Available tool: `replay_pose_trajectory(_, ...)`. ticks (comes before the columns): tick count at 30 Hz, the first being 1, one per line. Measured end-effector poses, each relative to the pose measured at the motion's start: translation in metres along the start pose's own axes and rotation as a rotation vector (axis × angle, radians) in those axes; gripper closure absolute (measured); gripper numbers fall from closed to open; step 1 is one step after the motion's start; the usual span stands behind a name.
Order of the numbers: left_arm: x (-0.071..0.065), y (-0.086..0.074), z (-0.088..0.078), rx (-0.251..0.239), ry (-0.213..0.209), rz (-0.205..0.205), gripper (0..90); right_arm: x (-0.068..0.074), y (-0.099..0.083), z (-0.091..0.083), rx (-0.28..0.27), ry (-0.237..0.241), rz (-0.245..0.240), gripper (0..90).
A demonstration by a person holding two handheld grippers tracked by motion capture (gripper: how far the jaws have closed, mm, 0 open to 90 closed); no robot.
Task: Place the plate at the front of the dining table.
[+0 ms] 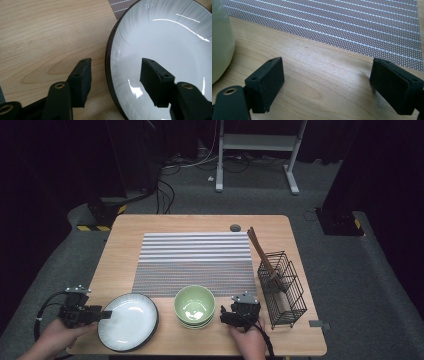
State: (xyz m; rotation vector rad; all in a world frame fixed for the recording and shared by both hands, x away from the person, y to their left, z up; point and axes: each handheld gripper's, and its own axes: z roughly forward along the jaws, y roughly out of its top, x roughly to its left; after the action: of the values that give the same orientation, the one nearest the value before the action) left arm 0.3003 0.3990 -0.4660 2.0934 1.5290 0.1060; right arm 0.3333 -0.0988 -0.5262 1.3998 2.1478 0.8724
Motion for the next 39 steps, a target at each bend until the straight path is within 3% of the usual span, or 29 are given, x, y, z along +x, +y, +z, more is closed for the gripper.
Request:
replay_pose_trajectory(3,0.003,0.001,0.002,0.034,-0.01,-0.035,47.1,0.0,0.0,0.0,0.0,0.0,0.0,12.0)
replay_pose_trajectory(5,0.004,0.003,0.003,0.052,-0.01,-0.019,48.6,0.0,0.0,0.0,-0.001,0.0,0.001,12.4)
replay_pose_trajectory(12,0.007,0.006,0.005,0.051,-0.041,-0.045,56.8,0.0,0.0,0.0,-0.005,-0.007,0.005,14.5)
replay_pose_trajectory(15,0.01,0.006,0.007,0.061,-0.044,-0.063,59.6,0.0,0.001,-0.001,-0.004,-0.014,0.013,18.7)
replay_pose_trajectory(19,0.013,0.002,0.009,0.083,-0.054,-0.054,63.9,-0.001,0.002,-0.004,-0.009,0.002,0.046,28.4)
replay_pose_trajectory(28,0.011,0.001,0.008,0.093,-0.068,-0.061,69.8,0.008,0.011,-0.028,-0.136,0.032,0.006,42.9)
replay_pose_trajectory(39,0.011,0.004,0.009,0.101,-0.063,-0.078,70.8,0.028,0.03,-0.051,-0.236,0.021,-0.058,45.1)
